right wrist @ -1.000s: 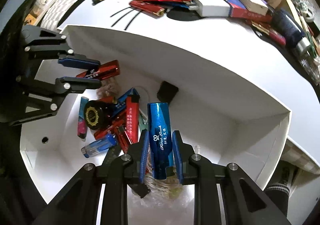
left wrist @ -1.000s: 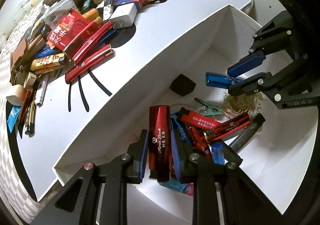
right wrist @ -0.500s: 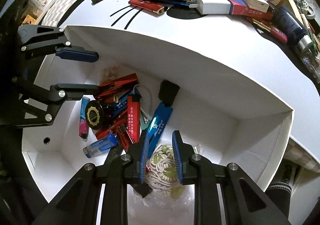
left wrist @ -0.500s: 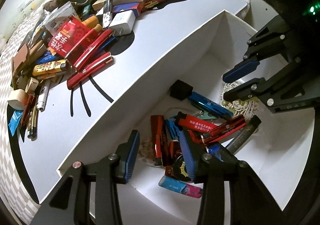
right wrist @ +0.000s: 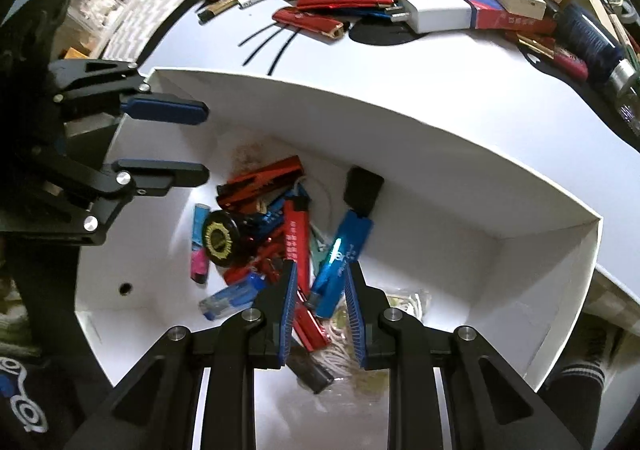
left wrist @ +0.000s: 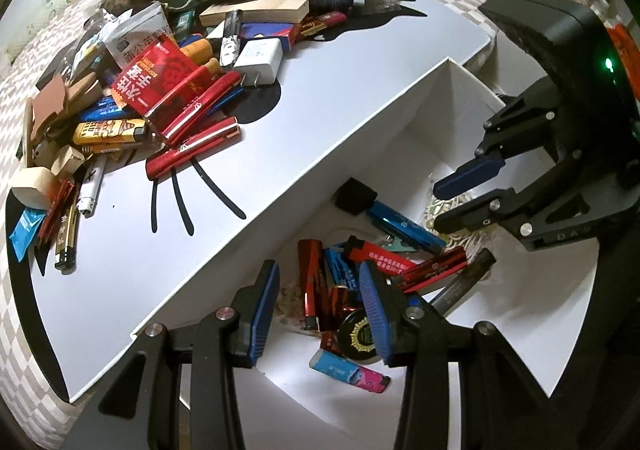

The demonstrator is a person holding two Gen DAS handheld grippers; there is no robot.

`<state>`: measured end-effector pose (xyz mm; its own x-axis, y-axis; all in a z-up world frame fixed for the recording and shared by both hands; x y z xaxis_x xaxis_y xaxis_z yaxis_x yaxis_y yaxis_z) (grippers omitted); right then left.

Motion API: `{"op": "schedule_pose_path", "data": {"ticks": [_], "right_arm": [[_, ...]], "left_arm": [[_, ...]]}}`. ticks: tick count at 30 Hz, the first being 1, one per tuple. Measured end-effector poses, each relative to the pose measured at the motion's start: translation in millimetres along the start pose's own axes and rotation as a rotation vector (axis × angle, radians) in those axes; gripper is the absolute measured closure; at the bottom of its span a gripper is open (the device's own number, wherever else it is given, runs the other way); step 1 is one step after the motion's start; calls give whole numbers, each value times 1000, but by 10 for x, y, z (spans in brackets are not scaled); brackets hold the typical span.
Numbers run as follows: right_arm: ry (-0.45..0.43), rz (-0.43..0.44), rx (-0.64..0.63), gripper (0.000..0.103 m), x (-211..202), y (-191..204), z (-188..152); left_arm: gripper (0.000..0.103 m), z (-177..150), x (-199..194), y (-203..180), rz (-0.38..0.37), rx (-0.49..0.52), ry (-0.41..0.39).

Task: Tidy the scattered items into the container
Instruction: 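Lift both tools out of the box and move them over the pile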

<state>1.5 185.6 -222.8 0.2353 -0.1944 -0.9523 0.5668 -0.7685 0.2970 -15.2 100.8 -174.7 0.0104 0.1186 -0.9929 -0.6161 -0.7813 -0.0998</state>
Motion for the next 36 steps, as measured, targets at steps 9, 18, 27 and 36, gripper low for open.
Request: {"op": "schedule_pose_path", "data": {"ticks": [9,18,27,36], "right_arm": [[-40,14,-29,79,-161,102,79],[-122,17,-77,79,-536,276,193],[-277,-38,-110,79,-1225,253,574],[-436,-114,-23,64,-1706,-160,987]], "left_arm": [[62,135,81,149,30,-35,-67],[62,159,-261,295,42,-80,-164],[61,308,-637,605,88,-146,-242],[22,577,-1057,956,154,-204,-332]]}}
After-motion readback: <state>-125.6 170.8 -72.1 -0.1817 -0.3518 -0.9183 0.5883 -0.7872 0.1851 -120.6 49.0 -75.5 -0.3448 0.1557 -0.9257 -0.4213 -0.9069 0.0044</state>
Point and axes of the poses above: each gripper's, at about its wrist camera, not at the fingertips, and x roughly the way its jaws point, y to its left, z to its top, the point moved 8 cm from there along x, roughly the way its jaws point, and after that the axes turned 14 degrees about y, right-handed, at the moved point
